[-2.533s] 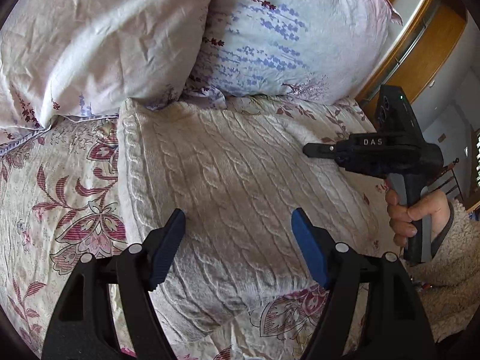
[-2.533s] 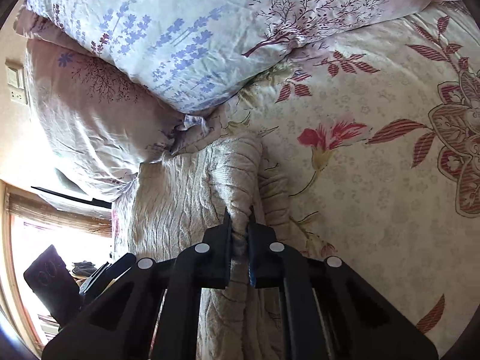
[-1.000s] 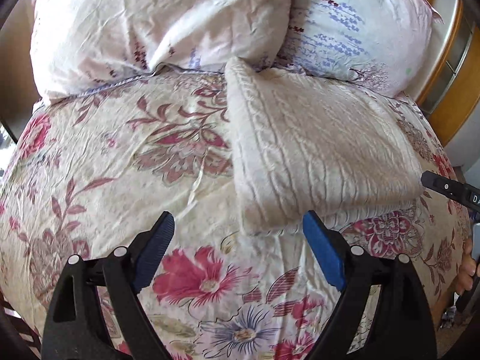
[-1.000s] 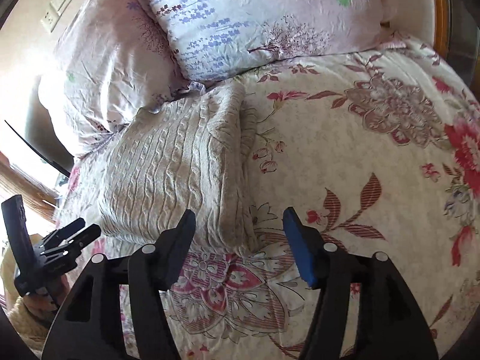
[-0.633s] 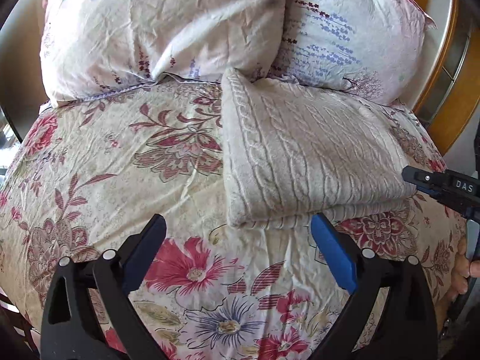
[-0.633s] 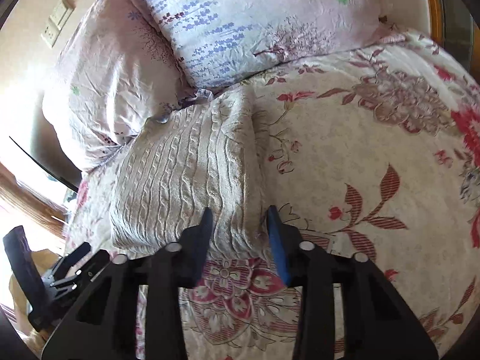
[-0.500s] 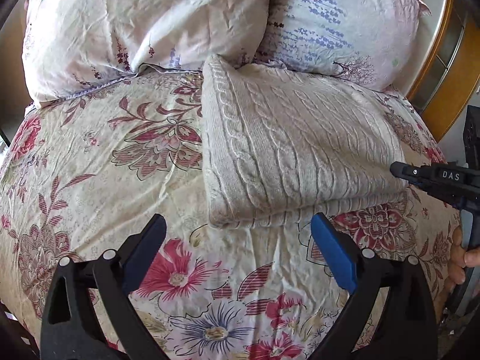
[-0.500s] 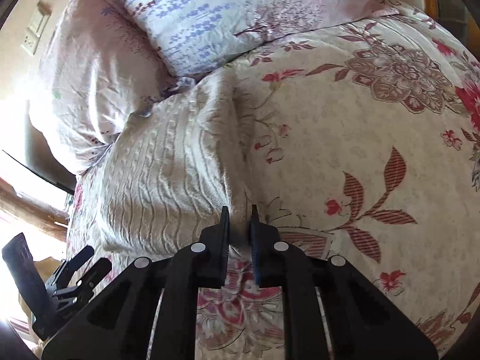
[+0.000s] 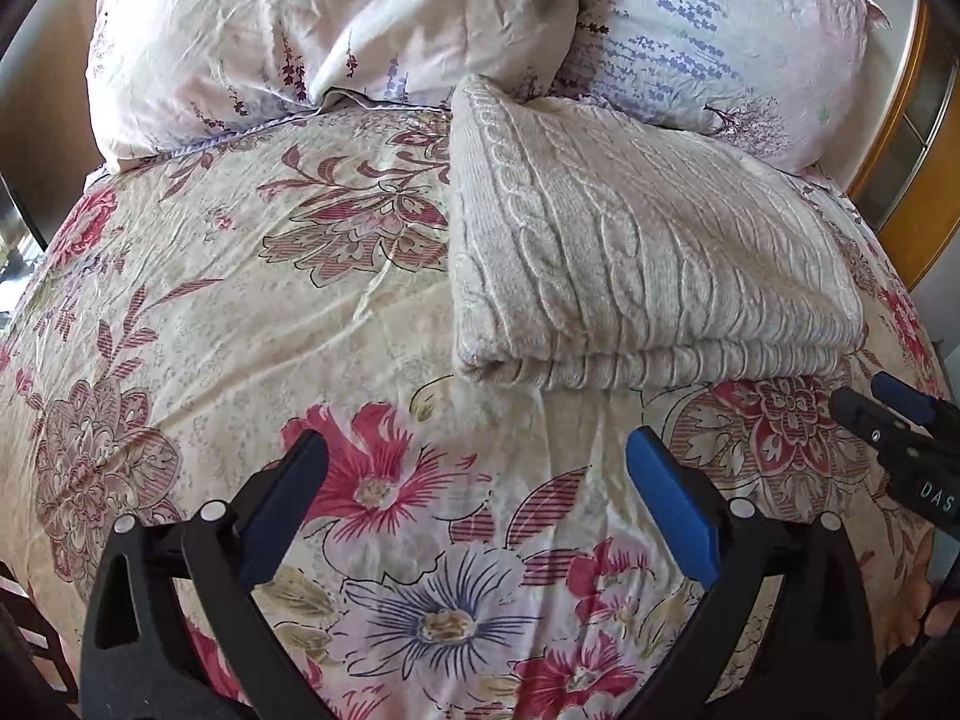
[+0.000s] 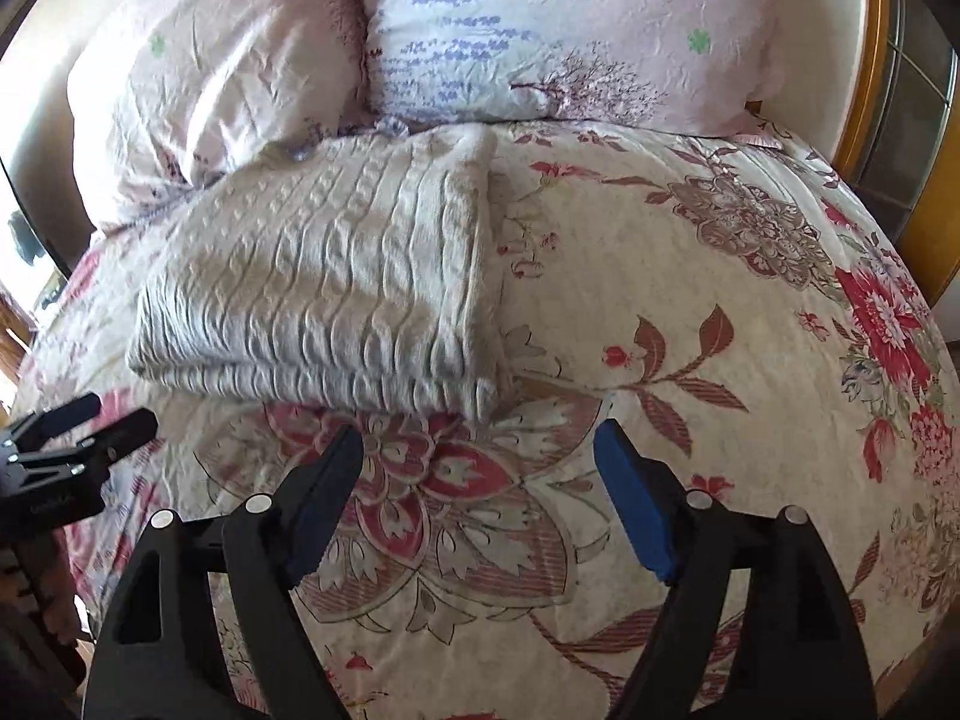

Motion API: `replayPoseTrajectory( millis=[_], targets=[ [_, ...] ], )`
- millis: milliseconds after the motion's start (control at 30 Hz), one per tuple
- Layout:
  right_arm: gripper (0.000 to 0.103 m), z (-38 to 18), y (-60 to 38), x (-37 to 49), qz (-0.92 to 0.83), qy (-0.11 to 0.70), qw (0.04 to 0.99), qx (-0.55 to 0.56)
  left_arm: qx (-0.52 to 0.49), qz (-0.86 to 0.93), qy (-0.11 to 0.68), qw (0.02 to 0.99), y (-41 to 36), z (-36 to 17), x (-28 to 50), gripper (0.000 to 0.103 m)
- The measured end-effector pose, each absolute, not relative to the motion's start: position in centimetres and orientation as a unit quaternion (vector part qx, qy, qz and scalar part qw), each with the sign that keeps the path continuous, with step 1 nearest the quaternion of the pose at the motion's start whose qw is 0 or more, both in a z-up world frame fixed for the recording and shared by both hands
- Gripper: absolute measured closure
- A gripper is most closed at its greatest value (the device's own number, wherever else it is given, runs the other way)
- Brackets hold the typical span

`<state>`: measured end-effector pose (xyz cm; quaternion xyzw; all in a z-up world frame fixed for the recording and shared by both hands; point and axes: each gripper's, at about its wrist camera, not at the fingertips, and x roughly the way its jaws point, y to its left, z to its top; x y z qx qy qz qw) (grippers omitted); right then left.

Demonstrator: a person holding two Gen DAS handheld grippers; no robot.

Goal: Fold small clothes

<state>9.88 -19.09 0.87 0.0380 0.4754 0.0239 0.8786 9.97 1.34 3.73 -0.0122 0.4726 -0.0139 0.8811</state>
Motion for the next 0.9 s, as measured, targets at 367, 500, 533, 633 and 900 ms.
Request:
replayPoseTrajectory(
  millis=[367, 500, 533, 633, 900],
  targets=[
    [0.008, -0.7, -16.4, 9.7, 0.003, 0.499, 0.866, 0.009, 0.001, 0.001, 0.486, 0.874, 1.3, 2.5, 10.3, 0.002],
    [0.001, -0.9, -16.6, 9.6, -0.019, 0.502, 0.865, 0.023, 0.003, 0.006, 0.485, 0.875, 1.2, 2.4, 10.3, 0.002],
    [0.001, -0.9, -16.6, 9.6, -0.019, 0.501, 0.865, 0.022, 0.002, 0.006, 0.485, 0.875, 1.2, 2.4, 10.3, 0.002],
    [0.001, -1.0, -16.7, 9.6, -0.018, 0.498, 0.867, 0.022, 0.003, 0.005, 0.485, 0.874, 1.2, 2.4, 10.4, 0.002],
    [0.001, -1.0, -16.4, 9.1, -0.007, 0.481, 0.876, 0.016, 0.006, -0.003, 0.474, 0.88, 1.1, 2.3, 10.2, 0.002]
  ],
)
